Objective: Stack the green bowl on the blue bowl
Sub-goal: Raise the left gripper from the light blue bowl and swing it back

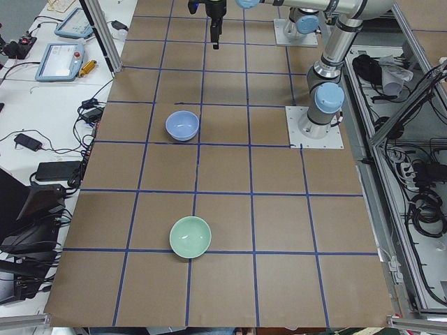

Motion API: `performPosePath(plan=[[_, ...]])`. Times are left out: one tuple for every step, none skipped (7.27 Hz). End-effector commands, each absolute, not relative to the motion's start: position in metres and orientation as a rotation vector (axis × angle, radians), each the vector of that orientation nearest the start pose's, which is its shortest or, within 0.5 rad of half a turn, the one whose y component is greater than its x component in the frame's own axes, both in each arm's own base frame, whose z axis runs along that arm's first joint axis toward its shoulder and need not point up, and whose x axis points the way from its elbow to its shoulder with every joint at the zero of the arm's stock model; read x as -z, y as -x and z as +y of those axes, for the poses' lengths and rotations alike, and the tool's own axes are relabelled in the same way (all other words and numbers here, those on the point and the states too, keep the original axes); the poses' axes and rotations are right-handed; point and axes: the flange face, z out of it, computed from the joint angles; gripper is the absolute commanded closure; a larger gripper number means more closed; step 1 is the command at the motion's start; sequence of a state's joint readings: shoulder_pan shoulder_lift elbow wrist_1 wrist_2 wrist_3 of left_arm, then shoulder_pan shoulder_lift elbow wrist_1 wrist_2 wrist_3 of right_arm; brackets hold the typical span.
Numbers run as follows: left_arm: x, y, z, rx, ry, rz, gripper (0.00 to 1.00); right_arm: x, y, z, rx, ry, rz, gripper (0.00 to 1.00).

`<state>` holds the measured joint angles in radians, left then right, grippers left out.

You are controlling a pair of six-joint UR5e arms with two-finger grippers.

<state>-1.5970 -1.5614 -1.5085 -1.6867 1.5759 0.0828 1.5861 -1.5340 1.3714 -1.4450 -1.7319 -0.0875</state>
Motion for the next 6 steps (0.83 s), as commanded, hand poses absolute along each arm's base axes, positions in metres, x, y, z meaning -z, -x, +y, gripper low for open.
performPosePath(plan=[[-0.509, 0.134, -0.485, -0.068, -0.264, 3.127, 0.00, -0.556, -0.125, -0.504, 0.051, 0.165, 3.299, 0.00], [-0.508, 0.115, -0.489, -0.078, -0.324, 3.122, 0.00, -0.556, -0.125, -0.504, 0.051, 0.165, 3.299, 0.00], [-0.503, 0.099, -0.488, -0.095, -0.373, 3.122, 0.00, -0.556, -0.125, -0.504, 0.051, 0.165, 3.299, 0.00], [-0.497, 0.076, -0.490, -0.111, -0.412, 3.123, 0.00, -0.556, -0.125, -0.504, 0.051, 0.165, 3.299, 0.00], [-0.497, 0.045, -0.493, -0.114, -0.470, 3.115, 0.00, -0.556, -0.125, -0.504, 0.051, 0.165, 3.299, 0.00], [-0.495, 0.010, -0.494, -0.135, -0.548, 3.077, 0.00, -0.556, -0.125, -0.504, 0.051, 0.165, 3.299, 0.00]])
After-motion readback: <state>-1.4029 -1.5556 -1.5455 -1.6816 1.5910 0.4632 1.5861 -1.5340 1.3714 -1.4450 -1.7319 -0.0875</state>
